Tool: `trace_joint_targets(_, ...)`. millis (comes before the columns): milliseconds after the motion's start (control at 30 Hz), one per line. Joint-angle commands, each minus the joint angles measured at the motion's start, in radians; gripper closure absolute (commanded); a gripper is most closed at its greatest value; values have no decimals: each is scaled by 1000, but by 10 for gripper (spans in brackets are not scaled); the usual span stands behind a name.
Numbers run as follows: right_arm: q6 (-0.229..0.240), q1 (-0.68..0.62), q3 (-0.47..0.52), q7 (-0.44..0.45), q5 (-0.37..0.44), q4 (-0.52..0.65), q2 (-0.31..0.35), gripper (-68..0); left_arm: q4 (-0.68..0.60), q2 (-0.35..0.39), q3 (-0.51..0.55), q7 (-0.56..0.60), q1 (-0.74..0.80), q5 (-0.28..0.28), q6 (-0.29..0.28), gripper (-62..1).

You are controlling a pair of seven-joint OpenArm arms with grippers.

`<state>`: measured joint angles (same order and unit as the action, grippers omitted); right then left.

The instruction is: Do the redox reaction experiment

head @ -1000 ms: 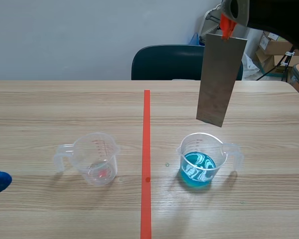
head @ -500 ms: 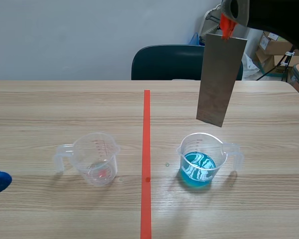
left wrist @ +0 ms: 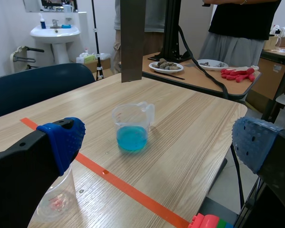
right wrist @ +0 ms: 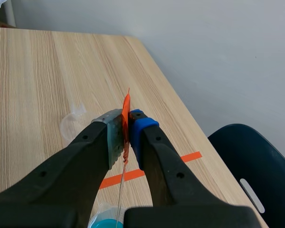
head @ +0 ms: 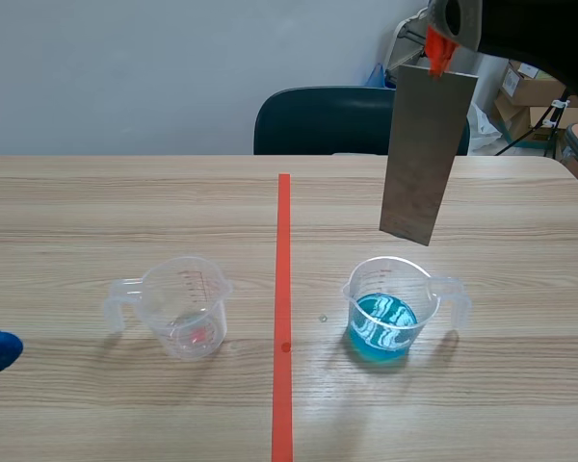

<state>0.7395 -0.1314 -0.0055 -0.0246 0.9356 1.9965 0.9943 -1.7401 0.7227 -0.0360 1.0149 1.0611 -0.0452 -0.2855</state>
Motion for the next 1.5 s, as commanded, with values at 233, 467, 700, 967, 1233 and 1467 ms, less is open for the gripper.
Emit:
trace_joint_targets(233, 6, 10, 14, 19, 18, 7, 8, -8, -21, -5, -3, 13, 5, -10, -1, -623)
trace_joint_targets(467, 6, 10, 14, 18, 18, 7, 8, -8, -21, -5, -3, 13, 5, -10, -1, -623)
trace_joint_targets(700, 6, 10, 14, 18, 18, 7, 8, -8, -21, -5, -3, 13, 5, -10, -1, -623)
trace_joint_targets(967, 6, 10, 14, 11, 18, 7, 8, -8, -21, -5, -3, 13, 5, -10, -1, -623)
trace_joint_targets(1233, 6, 10, 14, 4, 18, 7, 8, -8, -21, -5, -3, 13, 5, -10, -1, -623)
trace_joint_targets(1467, 6, 13, 12, 4, 18, 7, 8, -8, -21, -5, -3, 13, 5, -10, -1, -623)
